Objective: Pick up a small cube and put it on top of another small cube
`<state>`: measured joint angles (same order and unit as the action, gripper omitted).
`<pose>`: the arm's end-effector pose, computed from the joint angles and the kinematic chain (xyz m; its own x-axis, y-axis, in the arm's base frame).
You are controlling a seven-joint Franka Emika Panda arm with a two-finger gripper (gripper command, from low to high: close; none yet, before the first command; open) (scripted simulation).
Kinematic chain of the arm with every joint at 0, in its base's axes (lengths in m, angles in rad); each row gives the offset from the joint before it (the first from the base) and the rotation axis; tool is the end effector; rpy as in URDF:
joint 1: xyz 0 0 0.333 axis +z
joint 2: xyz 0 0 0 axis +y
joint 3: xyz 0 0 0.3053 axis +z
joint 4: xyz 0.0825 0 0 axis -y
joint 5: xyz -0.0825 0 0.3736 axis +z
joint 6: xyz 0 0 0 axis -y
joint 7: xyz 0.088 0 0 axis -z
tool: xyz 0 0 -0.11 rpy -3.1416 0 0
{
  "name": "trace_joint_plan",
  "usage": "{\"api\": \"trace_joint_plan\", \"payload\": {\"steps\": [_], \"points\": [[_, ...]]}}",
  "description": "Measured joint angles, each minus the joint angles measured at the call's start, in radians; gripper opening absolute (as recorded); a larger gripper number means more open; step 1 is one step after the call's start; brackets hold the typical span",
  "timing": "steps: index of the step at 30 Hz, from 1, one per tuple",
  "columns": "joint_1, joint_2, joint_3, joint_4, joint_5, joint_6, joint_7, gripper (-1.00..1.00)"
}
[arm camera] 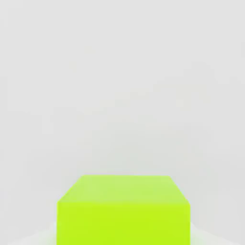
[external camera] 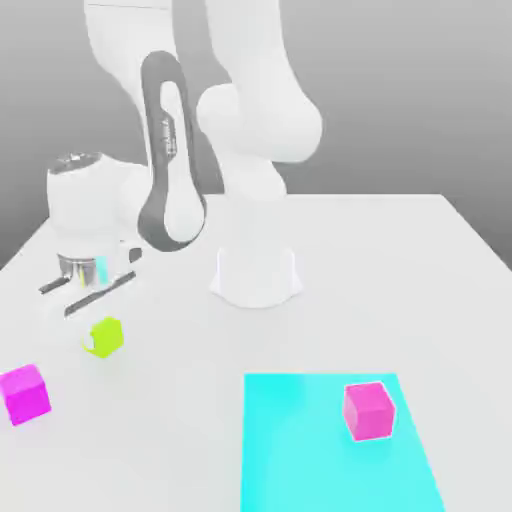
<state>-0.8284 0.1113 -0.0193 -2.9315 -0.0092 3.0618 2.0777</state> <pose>0.2153 -0.2434 0.1553 -0.9746 -0.2236 -0.0066 -0.2235 0.9745 -0.0181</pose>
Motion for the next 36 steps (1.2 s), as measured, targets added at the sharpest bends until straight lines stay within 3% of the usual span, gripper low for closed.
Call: {"api": "trace_joint_plan", "payload": {"steps": [12,18,25,32,33,36], "points": [[-0.006,-0.167,-0.01,-0.053,-0.002,-0.129,-0.019,-1.0],[0.044,-0.107,0.008,0.126,0.063,-0.268,-0.026,-1.0],[0.055,-0.034,0.0,0.375,0.023,-0.431,0.048,-1.0],[0.055,0.121,0.0,0.418,0.023,-0.31,0.055,-1.0],[0.055,0.144,0.001,0.418,0.023,-0.29,0.054,1.0],[0.055,0.144,0.001,0.418,0.023,-0.29,0.054,1.0]]}}
